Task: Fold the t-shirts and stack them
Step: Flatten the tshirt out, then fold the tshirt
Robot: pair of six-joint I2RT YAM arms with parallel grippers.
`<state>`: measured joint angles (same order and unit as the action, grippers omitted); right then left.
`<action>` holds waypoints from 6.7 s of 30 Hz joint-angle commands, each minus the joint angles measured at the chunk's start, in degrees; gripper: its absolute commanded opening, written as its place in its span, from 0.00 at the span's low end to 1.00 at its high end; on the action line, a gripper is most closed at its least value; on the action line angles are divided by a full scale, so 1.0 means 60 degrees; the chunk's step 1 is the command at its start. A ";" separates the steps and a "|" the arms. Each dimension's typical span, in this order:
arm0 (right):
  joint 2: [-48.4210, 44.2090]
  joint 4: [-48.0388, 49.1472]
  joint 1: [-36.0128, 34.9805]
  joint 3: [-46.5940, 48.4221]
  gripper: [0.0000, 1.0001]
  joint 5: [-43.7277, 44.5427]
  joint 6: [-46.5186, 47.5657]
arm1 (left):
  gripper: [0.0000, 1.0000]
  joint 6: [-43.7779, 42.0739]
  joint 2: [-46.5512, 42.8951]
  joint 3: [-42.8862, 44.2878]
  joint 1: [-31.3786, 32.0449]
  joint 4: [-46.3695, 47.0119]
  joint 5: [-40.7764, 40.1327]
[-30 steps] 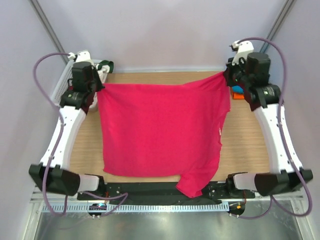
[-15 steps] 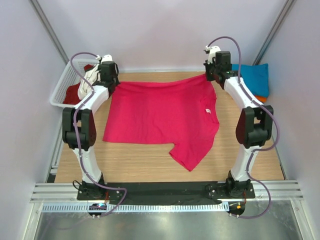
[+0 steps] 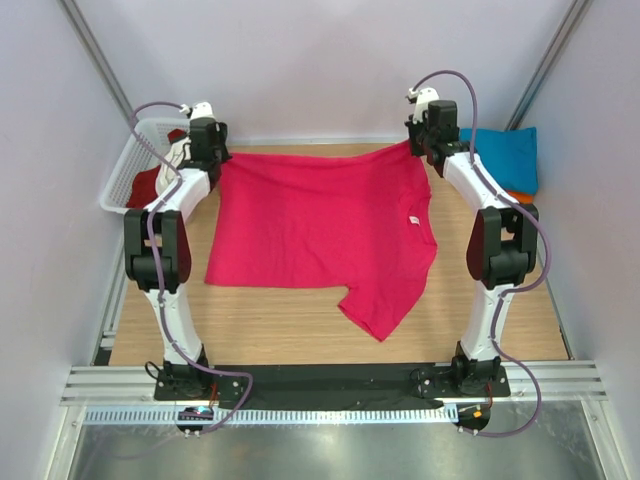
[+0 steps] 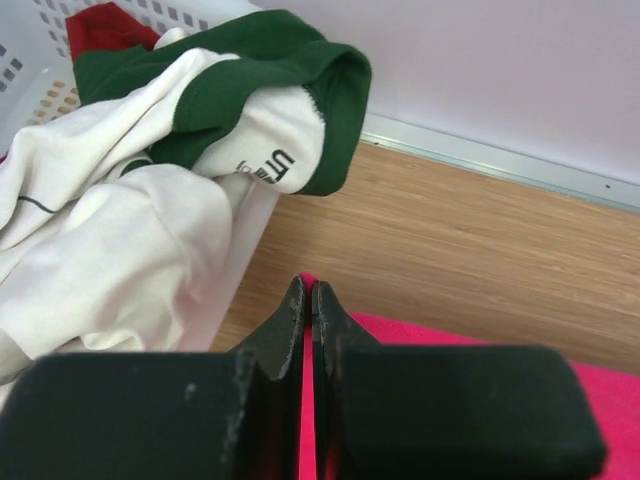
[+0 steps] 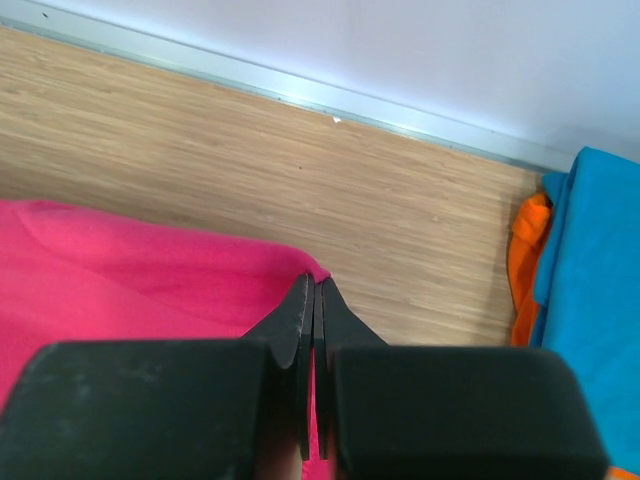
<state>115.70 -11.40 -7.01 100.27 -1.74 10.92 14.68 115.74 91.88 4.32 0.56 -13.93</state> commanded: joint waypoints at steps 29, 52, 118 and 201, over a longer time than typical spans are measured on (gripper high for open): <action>-0.1880 0.0156 0.0215 -0.1520 0.01 0.0070 -0.0150 | 0.00 -0.0819 -0.1169 -0.1981 -0.0676 0.1635 0.2131; -0.3287 -0.0370 0.0362 -0.4274 0.01 -0.0033 -0.0530 | 0.00 -0.1758 -0.2679 -0.4984 -0.1056 0.2383 0.3099; 0.1269 -0.2993 0.0318 -0.0291 0.25 -0.0574 -0.4442 | 0.83 0.2651 -0.2210 -0.2217 0.2547 -0.2393 0.1824; -0.3390 -0.2848 0.1959 -0.4773 0.74 -0.0792 -0.6961 | 0.69 0.0366 0.3912 0.5210 0.7308 -0.5191 -0.0021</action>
<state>97.97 -33.10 5.26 72.05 0.21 -31.83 17.54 138.80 120.81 47.18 -31.00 -13.10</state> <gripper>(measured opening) 0.760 0.698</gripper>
